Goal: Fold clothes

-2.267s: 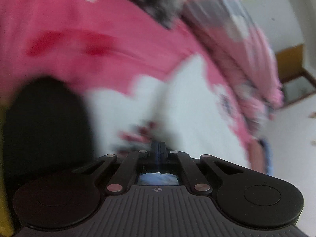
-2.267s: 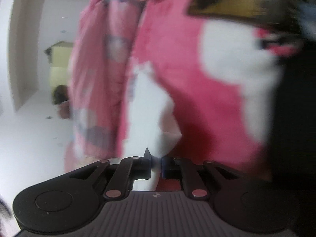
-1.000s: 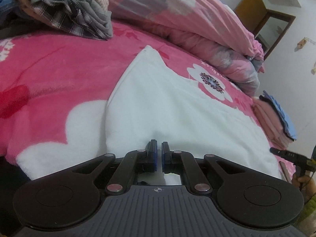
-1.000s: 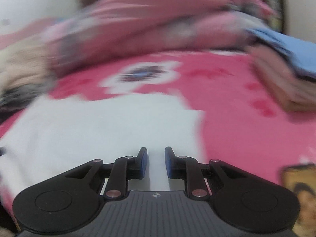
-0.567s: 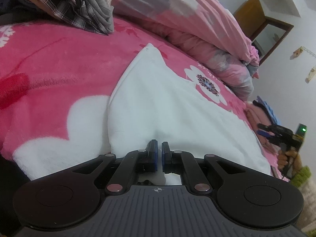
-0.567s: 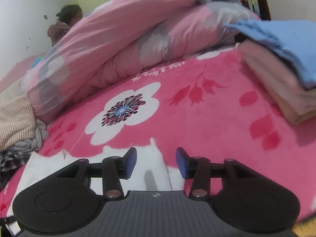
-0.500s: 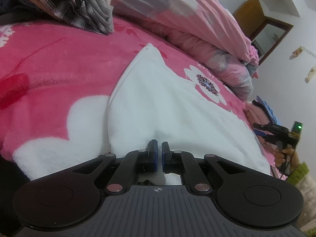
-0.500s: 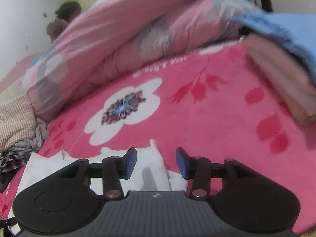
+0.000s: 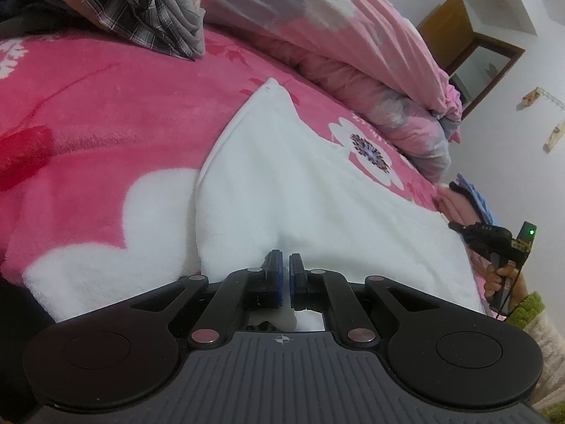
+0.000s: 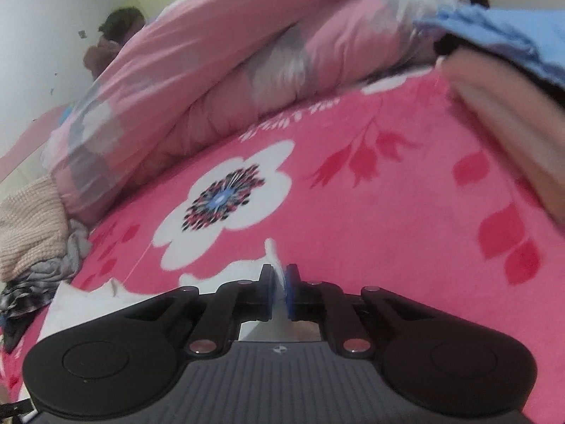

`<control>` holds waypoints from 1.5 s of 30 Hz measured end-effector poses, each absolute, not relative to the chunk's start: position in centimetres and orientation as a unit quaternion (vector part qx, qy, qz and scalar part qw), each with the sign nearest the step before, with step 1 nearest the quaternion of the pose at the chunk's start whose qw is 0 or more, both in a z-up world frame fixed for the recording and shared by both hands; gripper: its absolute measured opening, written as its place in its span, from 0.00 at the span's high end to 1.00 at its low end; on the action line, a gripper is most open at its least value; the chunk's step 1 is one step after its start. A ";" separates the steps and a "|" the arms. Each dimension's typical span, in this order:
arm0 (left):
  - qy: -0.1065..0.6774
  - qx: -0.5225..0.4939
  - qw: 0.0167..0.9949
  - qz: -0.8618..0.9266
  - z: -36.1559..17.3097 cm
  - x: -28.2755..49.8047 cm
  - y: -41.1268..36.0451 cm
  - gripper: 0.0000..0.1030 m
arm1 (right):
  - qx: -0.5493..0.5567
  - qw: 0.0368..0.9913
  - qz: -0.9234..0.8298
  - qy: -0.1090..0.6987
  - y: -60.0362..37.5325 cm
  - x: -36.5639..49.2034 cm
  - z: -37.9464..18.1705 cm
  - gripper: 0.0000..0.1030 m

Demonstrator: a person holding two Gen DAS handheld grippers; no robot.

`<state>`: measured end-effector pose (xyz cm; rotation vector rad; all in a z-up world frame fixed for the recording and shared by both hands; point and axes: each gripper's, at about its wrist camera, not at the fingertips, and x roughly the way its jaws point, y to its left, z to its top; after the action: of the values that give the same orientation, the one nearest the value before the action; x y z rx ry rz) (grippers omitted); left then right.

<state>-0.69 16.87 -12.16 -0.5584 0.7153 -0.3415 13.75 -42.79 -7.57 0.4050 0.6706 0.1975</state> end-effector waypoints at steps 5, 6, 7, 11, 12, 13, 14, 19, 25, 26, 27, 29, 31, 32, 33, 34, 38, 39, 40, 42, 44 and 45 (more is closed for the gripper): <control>0.341 -0.262 0.889 -0.161 -12.1 -0.9 16.8 0.95 | 0.220 0.919 0.077 0.318 -43.5 13.9 -8.7 0.94; 0.341 -0.260 0.889 -0.160 -12.1 -0.9 16.8 0.95 | 0.219 0.919 0.074 0.320 -43.5 14.0 -9.1 0.94; 0.340 -0.259 0.890 -0.160 -12.2 -0.9 16.8 0.95 | 0.216 0.920 0.061 0.322 -43.6 14.2 -9.5 0.95; 0.340 -0.260 0.890 -0.159 -12.1 -1.0 16.8 0.95 | 0.216 0.921 -0.003 0.323 -44.8 13.6 -9.9 0.97; 0.340 -0.260 0.890 -0.157 -12.0 -1.0 16.8 0.95 | 0.225 0.922 -0.005 0.315 -45.3 12.9 -9.5 0.96; 0.340 -0.260 0.890 -0.155 -12.0 -1.1 16.7 0.95 | 0.235 0.922 -0.007 0.308 -45.7 12.2 -9.0 0.96; 0.340 -0.259 0.891 -0.154 -11.9 -1.1 16.7 0.95 | 0.233 0.926 -0.001 0.296 -45.6 11.2 -8.0 0.96; 0.338 -0.252 0.895 -0.146 -11.6 -1.4 16.4 0.95 | 0.101 0.936 0.182 0.282 -38.0 4.5 -2.4 0.95; 0.330 -0.230 0.905 -0.142 -11.5 -1.9 16.1 0.95 | -0.034 0.887 0.282 0.365 -30.9 3.0 -7.1 0.95; 0.328 -0.229 0.905 -0.143 -11.5 -1.9 16.2 0.95 | -0.028 0.893 0.259 0.367 -31.5 3.8 -7.8 0.96; 0.327 -0.229 0.906 -0.143 -11.5 -1.9 16.2 0.95 | 0.004 0.904 0.226 0.364 -33.0 4.9 -8.0 0.97; 0.325 -0.230 0.906 -0.142 -11.5 -2.0 16.3 0.95 | 0.063 0.918 0.170 0.353 -35.2 6.2 -7.3 0.95; 0.322 -0.223 0.909 -0.139 -11.3 -2.2 16.2 0.95 | 0.056 0.921 0.188 0.336 -34.2 5.9 -5.8 0.95; 0.320 -0.220 0.911 -0.138 -11.2 -2.4 16.1 0.95 | 0.052 0.923 0.197 0.327 -33.6 5.7 -5.0 0.95; 0.317 -0.216 0.913 -0.136 -11.1 -2.6 16.1 0.95 | 0.045 0.917 0.224 0.327 -32.5 5.5 -4.7 0.94; 0.314 -0.212 0.916 -0.134 -10.9 -2.8 16.0 0.95 | 0.032 0.900 0.273 0.337 -30.5 5.4 -4.9 0.94; 0.305 -0.198 0.922 -0.136 -10.7 -3.5 16.0 0.88 | -0.025 0.833 0.406 0.375 -23.5 5.9 -6.8 0.94; 0.302 -0.194 0.923 -0.137 -10.6 -3.6 15.9 0.88 | -0.029 0.832 0.400 0.383 -22.6 7.0 -7.5 0.95; 0.300 -0.191 0.924 -0.138 -10.5 -3.7 15.9 0.87 | -0.016 0.842 0.377 0.386 -22.6 8.5 -8.0 0.95; 0.296 -0.185 0.927 -0.139 -10.3 -3.9 15.8 0.85 | 0.022 0.865 0.322 0.385 -23.4 10.8 -7.9 0.94; 0.286 -0.179 0.931 -0.142 -9.9 -4.3 15.8 0.82 | 0.053 0.882 0.282 0.374 -24.2 12.2 -7.1 0.93; 0.281 -0.173 0.933 -0.146 -9.7 -4.4 15.7 0.80 | 0.044 0.879 0.307 0.363 -23.6 11.7 -6.4 0.93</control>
<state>-4.43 15.68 -9.71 -0.3535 0.5748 -0.2987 11.68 -23.56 -6.41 0.0927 0.7571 0.6391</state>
